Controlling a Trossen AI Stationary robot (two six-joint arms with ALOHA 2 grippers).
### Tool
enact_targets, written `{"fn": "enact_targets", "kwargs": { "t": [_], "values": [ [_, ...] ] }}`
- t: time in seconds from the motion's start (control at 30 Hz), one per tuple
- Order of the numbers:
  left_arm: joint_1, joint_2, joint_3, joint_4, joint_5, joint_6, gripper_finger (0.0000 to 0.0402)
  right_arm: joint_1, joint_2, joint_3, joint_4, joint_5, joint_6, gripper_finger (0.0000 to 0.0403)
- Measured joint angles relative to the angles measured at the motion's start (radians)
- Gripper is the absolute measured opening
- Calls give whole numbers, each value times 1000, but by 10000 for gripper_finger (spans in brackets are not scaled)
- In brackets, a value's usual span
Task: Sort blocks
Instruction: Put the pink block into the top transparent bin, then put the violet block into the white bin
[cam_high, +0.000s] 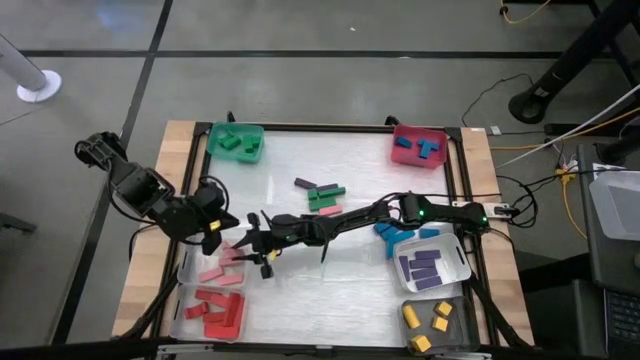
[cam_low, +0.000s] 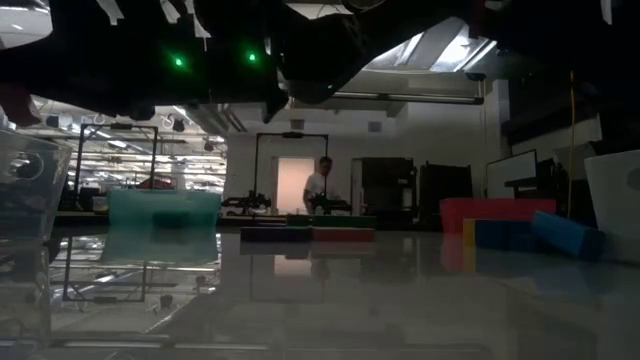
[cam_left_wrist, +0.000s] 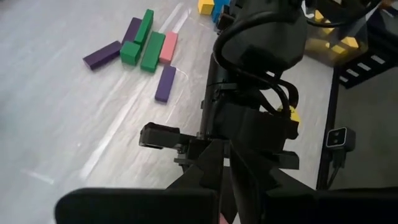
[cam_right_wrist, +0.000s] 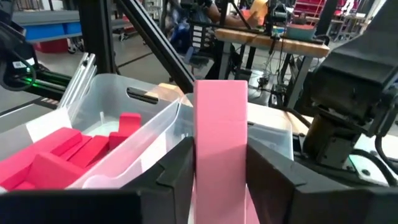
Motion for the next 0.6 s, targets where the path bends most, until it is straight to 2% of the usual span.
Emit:
{"fn": "enact_targets", "kwargs": {
  "t": [0.2, 0.33, 0.47, 0.6],
  "values": [
    [0, 22, 0, 0, -4, -34, 15, 0, 0, 1, -50, 7, 0, 180],
    [0, 46, 0, 0, -5, -37, 15, 0, -15, 1, -113, 61, 0, 217],
    [14, 67, 0, -1, -5, -13, 15, -2, -101, 0, -357, 148, -3, 237],
    [56, 82, 0, 2, -48, 133, 15, -13, -206, 3, -658, 202, -4, 236]
  ]
}}
